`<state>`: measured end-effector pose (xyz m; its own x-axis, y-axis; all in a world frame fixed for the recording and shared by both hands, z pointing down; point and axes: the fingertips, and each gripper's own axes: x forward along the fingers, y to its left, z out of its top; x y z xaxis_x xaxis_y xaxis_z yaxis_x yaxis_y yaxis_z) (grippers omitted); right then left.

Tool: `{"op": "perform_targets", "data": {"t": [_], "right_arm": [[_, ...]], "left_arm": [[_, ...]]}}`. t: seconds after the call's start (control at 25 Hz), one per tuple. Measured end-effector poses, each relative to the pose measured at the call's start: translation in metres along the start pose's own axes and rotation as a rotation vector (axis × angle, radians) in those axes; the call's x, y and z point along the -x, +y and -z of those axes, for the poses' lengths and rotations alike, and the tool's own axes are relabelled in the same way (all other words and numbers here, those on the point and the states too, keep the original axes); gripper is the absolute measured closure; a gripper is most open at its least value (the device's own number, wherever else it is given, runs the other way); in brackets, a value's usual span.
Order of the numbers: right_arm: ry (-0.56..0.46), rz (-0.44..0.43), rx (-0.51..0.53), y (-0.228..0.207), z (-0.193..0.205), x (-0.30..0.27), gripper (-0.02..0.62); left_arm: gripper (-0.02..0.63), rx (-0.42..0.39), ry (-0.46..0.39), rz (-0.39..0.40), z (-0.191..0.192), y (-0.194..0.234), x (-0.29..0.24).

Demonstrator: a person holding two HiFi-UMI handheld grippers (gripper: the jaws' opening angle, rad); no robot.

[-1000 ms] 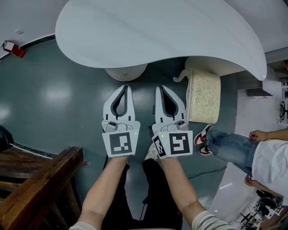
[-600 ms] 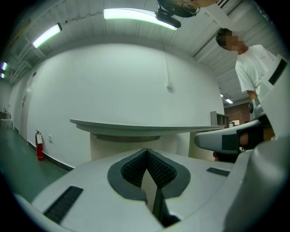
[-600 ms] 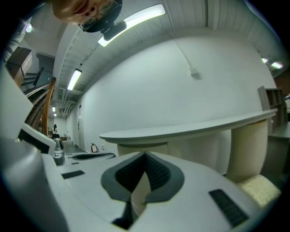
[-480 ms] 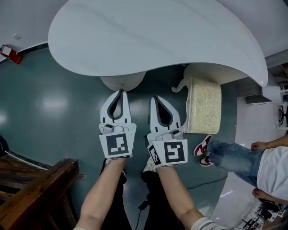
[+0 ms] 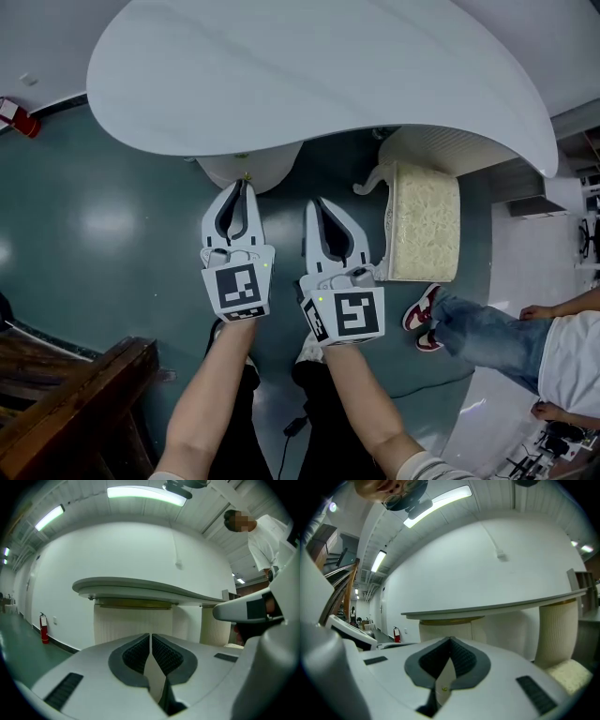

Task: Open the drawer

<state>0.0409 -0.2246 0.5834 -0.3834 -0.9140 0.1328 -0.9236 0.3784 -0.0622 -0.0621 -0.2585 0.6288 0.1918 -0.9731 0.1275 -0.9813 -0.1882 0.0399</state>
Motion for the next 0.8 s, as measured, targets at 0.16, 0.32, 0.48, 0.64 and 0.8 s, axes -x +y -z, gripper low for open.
{"op": "perform_targets", "data": {"t": [0.16, 0.32, 0.48, 0.64, 0.8], "right_arm": [[-0.006, -0.006, 0.001, 0.0, 0.005, -0.002, 0.592], [-0.01, -0.015, 0.001, 0.001, 0.012, -0.007, 0.592], [-0.01, -0.022, 0.003, 0.0, 0.018, -0.01, 0.592], [-0.017, -0.022, -0.002, -0.006, 0.022, -0.018, 0.591], [-0.013, -0.018, -0.006, -0.009, 0.029, -0.024, 0.592]], "left_arm": [[0.601, 0.001, 0.009, -0.013, 0.012, 0.005, -0.009], [0.534, -0.008, 0.023, -0.014, 0.026, 0.008, -0.02], [0.532, 0.022, 0.019, -0.054, 0.037, 0.017, -0.028], [0.529, 0.025, 0.014, -0.088, 0.043, 0.023, -0.04], [0.52, 0.003, 0.018, -0.092, 0.051, 0.025, -0.052]]}}
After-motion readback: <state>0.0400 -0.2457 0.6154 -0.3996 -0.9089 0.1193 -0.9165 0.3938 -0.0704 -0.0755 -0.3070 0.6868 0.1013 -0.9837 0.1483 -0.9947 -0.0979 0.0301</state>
